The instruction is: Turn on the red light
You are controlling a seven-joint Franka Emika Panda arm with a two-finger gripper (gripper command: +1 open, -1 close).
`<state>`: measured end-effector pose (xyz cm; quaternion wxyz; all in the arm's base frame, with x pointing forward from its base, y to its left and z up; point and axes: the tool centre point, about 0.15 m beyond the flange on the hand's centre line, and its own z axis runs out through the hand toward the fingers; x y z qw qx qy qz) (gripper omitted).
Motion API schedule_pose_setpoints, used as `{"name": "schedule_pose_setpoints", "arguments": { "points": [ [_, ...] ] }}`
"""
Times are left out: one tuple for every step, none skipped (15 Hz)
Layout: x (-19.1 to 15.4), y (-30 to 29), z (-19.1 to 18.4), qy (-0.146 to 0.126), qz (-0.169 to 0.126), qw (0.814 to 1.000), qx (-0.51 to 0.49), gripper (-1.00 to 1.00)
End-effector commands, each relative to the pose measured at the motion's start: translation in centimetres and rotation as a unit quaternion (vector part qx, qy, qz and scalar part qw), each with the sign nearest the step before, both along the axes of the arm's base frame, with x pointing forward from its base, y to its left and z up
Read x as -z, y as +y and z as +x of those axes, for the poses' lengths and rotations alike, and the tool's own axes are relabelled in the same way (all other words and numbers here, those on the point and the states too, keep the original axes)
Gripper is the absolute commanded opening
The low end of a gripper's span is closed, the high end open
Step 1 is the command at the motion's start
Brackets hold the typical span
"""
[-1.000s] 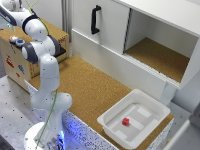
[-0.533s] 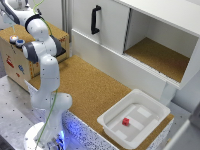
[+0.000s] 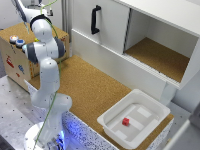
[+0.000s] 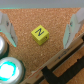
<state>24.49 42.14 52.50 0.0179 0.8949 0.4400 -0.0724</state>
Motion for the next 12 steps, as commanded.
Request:
{"name": "schedule_pose_setpoints", "arguments": {
  "points": [
    [1.4, -3.5, 0.0, 0.005, 0.003, 0.999, 0.039, 1.0],
    [2.1, -5.7, 0.1, 0.006, 0.02, 0.997, 0.068, 1.0],
    [2.9, -8.5, 0.1, 0.009, 0.03, 0.994, 0.107, 1.0],
    [3.7, -10.9, 0.0, 0.015, 0.034, 0.99, 0.139, 1.0],
    [4.5, -12.8, -0.1, 0.018, 0.043, 0.985, 0.167, 1.0],
    [5.0, -13.9, -0.2, 0.02, 0.046, 0.982, 0.182, 1.0],
    [5.7, -15.1, -0.3, 0.022, 0.048, 0.977, 0.208, 1.0],
    [6.2, -15.7, -0.5, 0.021, 0.045, 0.971, 0.234, 1.0],
    [6.7, -16.0, -0.6, 0.012, 0.058, 0.965, 0.255, 1.0],
    [6.9, -16.1, -0.7, 0.009, 0.06, 0.962, 0.266, 1.0],
    [6.9, -16.1, -0.7, 0.009, 0.06, 0.962, 0.266, 1.0],
    [6.9, -16.1, -0.7, 0.009, 0.06, 0.962, 0.266, 1.0]
  ]
}}
